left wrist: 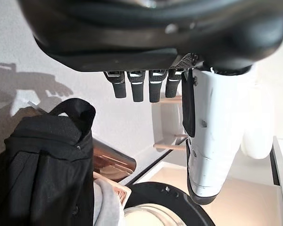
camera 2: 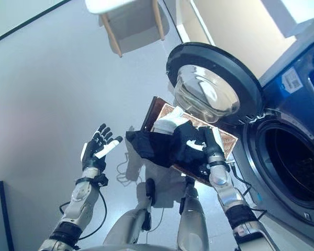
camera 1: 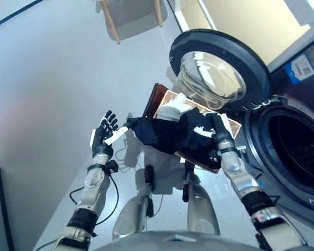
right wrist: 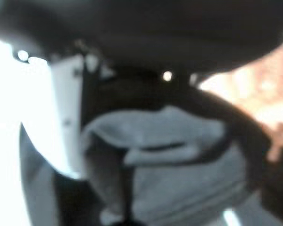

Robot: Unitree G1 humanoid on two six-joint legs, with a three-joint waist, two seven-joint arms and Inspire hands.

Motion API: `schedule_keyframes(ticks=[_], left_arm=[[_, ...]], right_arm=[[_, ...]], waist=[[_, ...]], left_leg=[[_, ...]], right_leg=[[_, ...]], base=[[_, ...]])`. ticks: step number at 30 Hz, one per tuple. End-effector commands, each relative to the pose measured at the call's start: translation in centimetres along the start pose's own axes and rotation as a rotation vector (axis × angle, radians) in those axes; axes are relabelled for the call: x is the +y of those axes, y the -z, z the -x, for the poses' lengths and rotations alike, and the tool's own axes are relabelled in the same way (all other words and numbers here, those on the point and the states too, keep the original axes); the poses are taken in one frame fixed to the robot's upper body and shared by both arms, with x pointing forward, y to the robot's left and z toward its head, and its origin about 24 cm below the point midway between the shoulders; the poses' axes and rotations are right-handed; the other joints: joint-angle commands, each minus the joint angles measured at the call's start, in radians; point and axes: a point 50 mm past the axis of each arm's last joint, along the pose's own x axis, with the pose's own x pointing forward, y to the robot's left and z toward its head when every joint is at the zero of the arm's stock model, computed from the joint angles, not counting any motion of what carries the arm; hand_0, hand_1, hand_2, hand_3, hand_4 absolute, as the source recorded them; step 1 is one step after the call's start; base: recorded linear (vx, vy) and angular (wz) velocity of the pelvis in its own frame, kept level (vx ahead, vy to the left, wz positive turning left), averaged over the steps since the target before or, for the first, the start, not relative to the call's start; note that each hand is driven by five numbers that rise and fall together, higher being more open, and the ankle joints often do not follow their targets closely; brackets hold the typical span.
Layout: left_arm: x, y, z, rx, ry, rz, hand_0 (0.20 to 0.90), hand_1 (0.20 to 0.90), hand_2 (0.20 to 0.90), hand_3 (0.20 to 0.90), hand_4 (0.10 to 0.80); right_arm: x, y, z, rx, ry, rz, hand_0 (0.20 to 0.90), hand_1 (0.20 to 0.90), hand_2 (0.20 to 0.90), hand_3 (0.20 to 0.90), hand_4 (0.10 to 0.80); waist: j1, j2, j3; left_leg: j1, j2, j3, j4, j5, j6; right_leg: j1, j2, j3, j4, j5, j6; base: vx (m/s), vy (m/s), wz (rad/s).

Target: Pick up the clothes and place them into the washing machine

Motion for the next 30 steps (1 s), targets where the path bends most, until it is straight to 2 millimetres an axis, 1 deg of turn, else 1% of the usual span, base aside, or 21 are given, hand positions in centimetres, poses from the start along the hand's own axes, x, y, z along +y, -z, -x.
schedule_keyframes(ticks=[1,5,6,10,11,12,13,14,17,18,19,20,23,26,27,30], left_arm=[[1.7,-2.4,-0.6,-0.153,-0.025,-0.025,0.900,0.900,0.900,0.900,0.800],[1.9,-2.2,-0.6,-0.142,-0.031,-0.030,0.900,0.900,0.900,0.900,0.800],[2.1,-2.0,-0.5,-0.135,-0.037,-0.034,0.900,0.900,0.900,0.900,0.800],[2.5,-1.7,-0.4,-0.118,-0.048,-0.046,0.900,0.900,0.900,0.900,0.800],[2.7,-1.5,-0.4,-0.110,-0.055,-0.047,0.900,0.900,0.900,0.900,0.800],[3.0,-1.1,-0.3,-0.090,-0.063,-0.060,0.900,0.900,0.900,0.900,0.800],[2.9,-1.1,-0.3,-0.090,-0.063,-0.060,0.900,0.900,0.900,0.900,0.800],[3.2,-0.7,-0.3,-0.066,-0.072,-0.082,0.900,0.900,0.900,0.900,0.800],[3.6,-0.3,-0.3,-0.043,-0.075,-0.127,0.900,0.900,0.900,0.900,0.800],[3.6,-0.3,-0.3,-0.043,-0.074,-0.127,0.900,0.900,0.900,0.900,0.800],[3.7,0.0,-0.4,-0.023,-0.071,-0.155,0.900,0.900,0.900,0.900,0.800],[3.7,0.0,-0.4,-0.023,-0.071,-0.155,0.900,0.900,0.900,0.900,0.800],[3.8,0.8,-0.1,0.017,-0.047,-0.220,0.900,0.900,0.900,0.900,0.800],[3.9,1.6,0.1,0.057,-0.036,-0.274,0.900,0.900,0.900,0.900,0.800],[3.9,1.6,0.1,0.057,-0.036,-0.274,0.900,0.900,0.900,0.900,0.800],[3.5,2.1,0.2,0.078,-0.015,-0.305,0.900,0.900,0.900,0.900,0.800]], right_arm=[[-1.2,-4.2,0.5,-0.267,0.009,-0.053,0.200,0.200,0.200,0.200,0.300],[-1.2,-4.3,0.7,-0.277,0.000,-0.051,0.200,0.200,0.200,0.200,0.300],[-1.3,-4.6,0.8,-0.291,0.000,-0.057,0.200,0.200,0.200,0.200,0.300],[-1.5,-4.7,1.1,-0.303,0.003,-0.063,0.200,0.200,0.200,0.200,0.300],[-1.6,-5.3,1.2,-0.331,0.005,-0.071,0.200,0.200,0.200,0.200,0.300],[-1.9,-5.6,1.4,-0.347,0.004,-0.073,0.200,0.200,0.200,0.200,0.300],[-1.9,-5.6,1.4,-0.347,0.004,-0.073,0.200,0.200,0.200,0.200,0.300],[-2.1,-6.1,1.5,-0.372,0.004,-0.082,0.200,0.200,0.200,0.200,0.300],[-2.4,-6.6,1.6,-0.395,0.002,-0.070,0.200,0.200,0.200,0.200,0.300],[-2.4,-6.6,1.6,-0.394,0.002,-0.071,0.200,0.200,0.200,0.200,0.300],[-2.4,-6.6,1.6,-0.392,-0.003,-0.076,0.200,0.200,0.200,0.200,0.300],[-2.4,-6.6,1.6,-0.392,-0.003,-0.076,0.200,0.200,0.200,0.200,0.300],[-2.2,-6.6,1.5,-0.386,-0.009,-0.082,0.200,0.200,0.200,0.200,0.300],[-1.8,-6.8,1.6,-0.390,-0.029,-0.102,0.200,0.200,0.200,0.200,0.300],[-1.8,-6.8,1.6,-0.390,-0.029,-0.102,0.200,0.200,0.200,0.200,0.300],[-1.3,-7.2,2.0,-0.408,-0.059,-0.113,0.200,0.200,0.200,0.200,0.300]], waist=[[0.007,-0.055,-0.099],[0.004,-0.064,-0.107],[0.000,-0.073,-0.118],[-0.002,-0.084,-0.132],[-0.003,-0.086,-0.139],[-0.006,-0.094,-0.152],[-0.006,-0.094,-0.151],[-0.008,-0.100,-0.166],[-0.011,-0.110,-0.192],[-0.011,-0.110,-0.190],[-0.010,-0.117,-0.209],[-0.010,-0.117,-0.208],[-0.011,-0.128,-0.249],[-0.015,-0.132,-0.264],[-0.015,-0.132,-0.263],[-0.019,-0.131,-0.284]], left_leg=[[-0.013,-0.009,-0.023,0.008,0.009,-0.054],[0.001,-0.006,-0.019,0.009,0.004,-0.054],[0.016,-0.004,-0.017,0.012,0.000,-0.054],[0.048,-0.002,-0.014,0.011,-0.007,-0.055],[0.057,0.000,-0.012,0.010,-0.009,-0.057],[0.081,0.004,-0.012,0.009,-0.013,-0.059],[0.081,0.004,-0.012,0.008,-0.013,-0.059],[0.105,0.008,-0.013,0.008,-0.017,-0.061],[0.142,0.012,-0.010,0.008,-0.025,-0.062],[0.145,0.012,-0.010,0.007,-0.025,-0.062],[0.169,0.014,-0.007,0.005,-0.030,-0.065],[0.170,0.014,-0.007,0.005,-0.030,-0.065],[0.207,0.020,0.005,0.000,-0.040,-0.067],[0.236,0.019,0.011,-0.001,-0.046,-0.066],[0.236,0.019,0.011,-0.002,-0.047,-0.066],[0.264,0.020,0.017,-0.008,-0.054,-0.068]], right_leg=[[0.030,-0.032,0.014,0.056,-0.075,0.053],[0.049,-0.025,0.015,0.044,-0.074,0.054],[0.072,-0.018,0.017,0.034,-0.074,0.054],[0.114,-0.011,0.015,0.019,-0.076,0.054],[0.126,-0.010,0.014,0.015,-0.077,0.055],[0.158,-0.006,0.013,0.005,-0.080,0.057],[0.159,-0.006,0.013,0.005,-0.080,0.057],[0.188,-0.004,0.013,-0.003,-0.083,0.057],[0.230,0.003,0.009,-0.015,-0.088,0.057],[0.234,0.003,0.009,-0.016,-0.088,0.057],[0.266,0.009,0.008,-0.033,-0.089,0.057],[0.267,0.009,0.008,-0.033,-0.089,0.057],[0.308,0.017,0.006,-0.055,-0.092,0.057],[0.338,0.021,0.012,-0.058,-0.098,0.055],[0.339,0.021,0.012,-0.058,-0.097,0.055],[0.367,0.023,0.013,-0.072,-0.100,0.057]], base=[[0.035,-0.030,-0.11],[0.030,-0.021,-0.09],[0.050,-0.033,-0.10],[0.057,-0.030,-0.05],[0.076,-0.029,-0.02],[0.075,-0.029,-0.02],[0.111,-0.048,0.01],[0.091,-0.038,0.03],[0.101,-0.033,0.00],[0.092,-0.023,-0.04],[0.055,-0.015,-0.04],[0.090,-0.029,-0.05],[0.111,-0.036,-0.08],[0.084,-0.012,-0.04],[0.063,-0.007,-0.04],[0.098,-0.024,-0.06]])
